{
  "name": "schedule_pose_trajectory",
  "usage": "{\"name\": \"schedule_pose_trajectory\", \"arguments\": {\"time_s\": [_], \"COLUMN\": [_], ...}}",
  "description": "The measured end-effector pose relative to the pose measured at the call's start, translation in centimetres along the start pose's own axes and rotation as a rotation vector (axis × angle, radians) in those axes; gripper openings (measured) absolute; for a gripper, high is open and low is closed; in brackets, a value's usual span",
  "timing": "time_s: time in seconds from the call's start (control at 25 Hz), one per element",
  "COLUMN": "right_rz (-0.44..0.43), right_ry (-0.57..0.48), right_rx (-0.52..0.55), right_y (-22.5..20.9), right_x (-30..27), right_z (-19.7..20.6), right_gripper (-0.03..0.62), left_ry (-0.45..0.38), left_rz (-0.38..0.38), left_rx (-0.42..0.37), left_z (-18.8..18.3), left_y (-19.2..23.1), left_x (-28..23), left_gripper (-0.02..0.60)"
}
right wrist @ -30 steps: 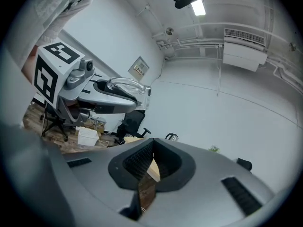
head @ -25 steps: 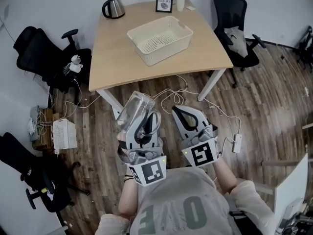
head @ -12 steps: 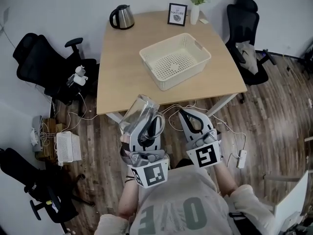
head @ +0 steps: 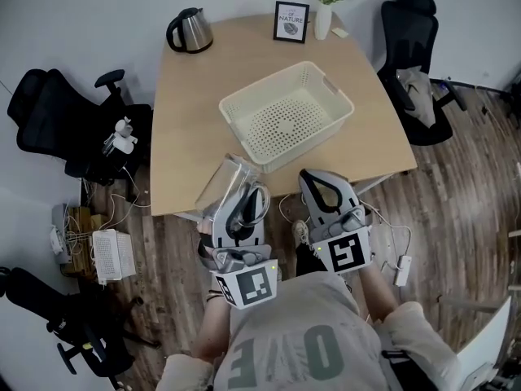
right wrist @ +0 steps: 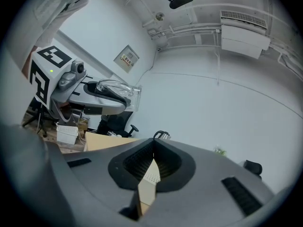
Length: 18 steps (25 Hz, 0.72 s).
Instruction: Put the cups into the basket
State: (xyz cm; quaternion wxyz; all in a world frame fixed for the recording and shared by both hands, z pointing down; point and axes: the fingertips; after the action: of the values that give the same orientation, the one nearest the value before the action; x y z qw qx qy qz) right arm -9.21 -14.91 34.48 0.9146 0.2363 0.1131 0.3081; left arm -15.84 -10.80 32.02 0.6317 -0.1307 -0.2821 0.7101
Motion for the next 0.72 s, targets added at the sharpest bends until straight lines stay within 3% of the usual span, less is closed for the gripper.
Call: {"name": "schedule_pose_trajectory", "arguments": {"time_s": [0.44, 0.72], "right_rz": [-0.062, -0.098], "right_ry": [-0.044, -0.058], "right_rx": [0.0, 0.007], "right_y": [-10.2, -14.3], "right_x": [-6.9, -10.2], "right_z": [4.0, 7.0], "right_gripper": [-0.002, -0.002], "left_ry": [0.034, 0.066], "left_rz": [-0.034, -0.072], "left_rx": [-0.009, -0.007], "left_z": [1.0, 2.5], "left_y": [-0.8, -1.1], "left_x": [-13.1, -19.2], "left_gripper": [0.041, 0.041]}}
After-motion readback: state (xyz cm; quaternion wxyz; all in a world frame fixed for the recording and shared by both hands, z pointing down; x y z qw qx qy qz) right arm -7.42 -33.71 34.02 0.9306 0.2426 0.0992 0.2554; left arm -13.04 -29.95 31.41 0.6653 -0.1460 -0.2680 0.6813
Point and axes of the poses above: the fingertips, and each gripper's own axes: x backward along the fingers, y to its left, z out of its underside, and after that the axes turned 3 degrees about -y, right-handed
